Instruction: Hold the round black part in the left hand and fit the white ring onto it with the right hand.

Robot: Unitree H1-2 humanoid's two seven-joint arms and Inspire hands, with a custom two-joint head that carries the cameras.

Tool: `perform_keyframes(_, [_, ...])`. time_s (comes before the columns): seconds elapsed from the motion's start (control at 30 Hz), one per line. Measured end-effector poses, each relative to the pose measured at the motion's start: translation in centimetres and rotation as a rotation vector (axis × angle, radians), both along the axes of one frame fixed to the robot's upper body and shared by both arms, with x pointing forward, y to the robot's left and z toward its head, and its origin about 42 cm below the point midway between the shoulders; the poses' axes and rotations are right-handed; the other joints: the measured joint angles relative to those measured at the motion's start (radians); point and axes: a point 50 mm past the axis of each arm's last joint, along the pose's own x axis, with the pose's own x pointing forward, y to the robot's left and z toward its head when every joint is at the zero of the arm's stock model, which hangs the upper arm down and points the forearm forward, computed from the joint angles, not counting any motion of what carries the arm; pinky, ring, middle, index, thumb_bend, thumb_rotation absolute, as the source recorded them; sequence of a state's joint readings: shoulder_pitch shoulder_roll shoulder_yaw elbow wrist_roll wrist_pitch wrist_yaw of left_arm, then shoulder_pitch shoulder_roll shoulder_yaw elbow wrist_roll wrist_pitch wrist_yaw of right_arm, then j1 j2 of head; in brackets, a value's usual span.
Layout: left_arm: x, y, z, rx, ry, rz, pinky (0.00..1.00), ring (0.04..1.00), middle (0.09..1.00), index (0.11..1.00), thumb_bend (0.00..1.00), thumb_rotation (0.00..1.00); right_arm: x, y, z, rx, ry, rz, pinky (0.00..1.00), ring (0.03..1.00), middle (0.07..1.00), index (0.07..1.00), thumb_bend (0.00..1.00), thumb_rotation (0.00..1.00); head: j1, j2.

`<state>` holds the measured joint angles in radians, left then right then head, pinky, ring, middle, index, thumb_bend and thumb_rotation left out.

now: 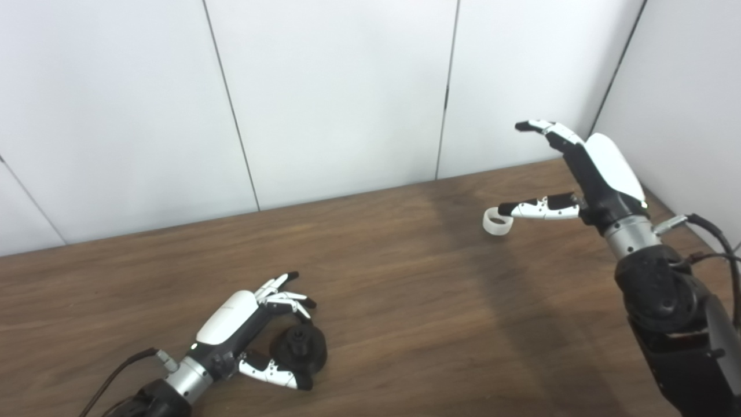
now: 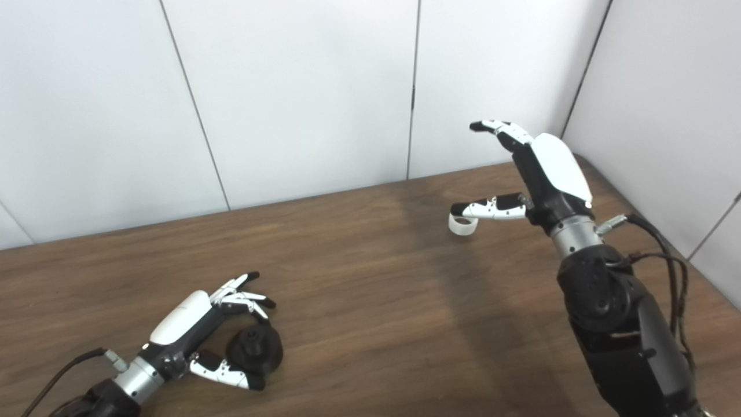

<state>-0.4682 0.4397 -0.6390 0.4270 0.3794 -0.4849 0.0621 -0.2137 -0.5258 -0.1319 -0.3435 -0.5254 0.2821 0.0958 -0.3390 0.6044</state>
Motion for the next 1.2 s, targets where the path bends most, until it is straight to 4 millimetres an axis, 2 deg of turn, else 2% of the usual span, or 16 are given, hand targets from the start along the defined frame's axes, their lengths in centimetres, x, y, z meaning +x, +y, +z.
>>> perform_keyframes(0.3, [-0.1,0.1,-0.1,-0.009,0.007,0.001,1.0,1.0,0.783,0.481,0.52,0.06,3.0,-3.0,-1.3,-0.098,0.171,-0.023,0.82,0.943,0.9,0.793,0.81,0.29,-0.041,-0.009])
perform_keyframes(0.57, [-0.2,0.8,-0.1,-0.005,0.005,0.007,1.0,0.997,0.783,0.482,0.52,0.06,5.5,-4.4,1.3,-0.274,0.3,0.02,0.86,0.965,0.921,0.781,0.9,0.26,-0.077,-0.025])
perform_keyframes(0.67, [-0.3,0.8,-0.1,-0.009,0.001,0.009,1.0,0.999,0.784,0.481,0.52,0.06,6.3,-4.7,1.5,-0.332,0.342,0.031,0.9,0.976,0.928,0.774,0.91,0.24,-0.095,-0.037])
perform_keyframes(0.83, [-0.3,1.1,-0.1,-0.007,0.001,0.011,1.0,0.991,0.778,0.482,0.52,0.06,7.8,-4.4,1.6,-0.409,0.417,0.052,0.95,0.997,0.935,0.761,0.95,0.25,-0.103,-0.04])
perform_keyframes(0.97, [-0.4,1.0,-0.1,-0.006,-0.002,0.009,1.0,0.985,0.777,0.482,0.52,0.06,8.9,-3.7,2.8,-0.476,0.439,0.067,0.98,1.0,0.946,0.756,0.99,0.25,-0.115,-0.051])
perform_keyframes(1.2, [-0.4,1.1,-0.1,-0.004,-0.003,0.006,1.0,0.985,0.778,0.482,0.52,0.06,10.4,-2.6,3.7,-0.564,0.486,0.108,1.0,1.0,0.967,0.72,1.0,0.26,-0.109,-0.055])
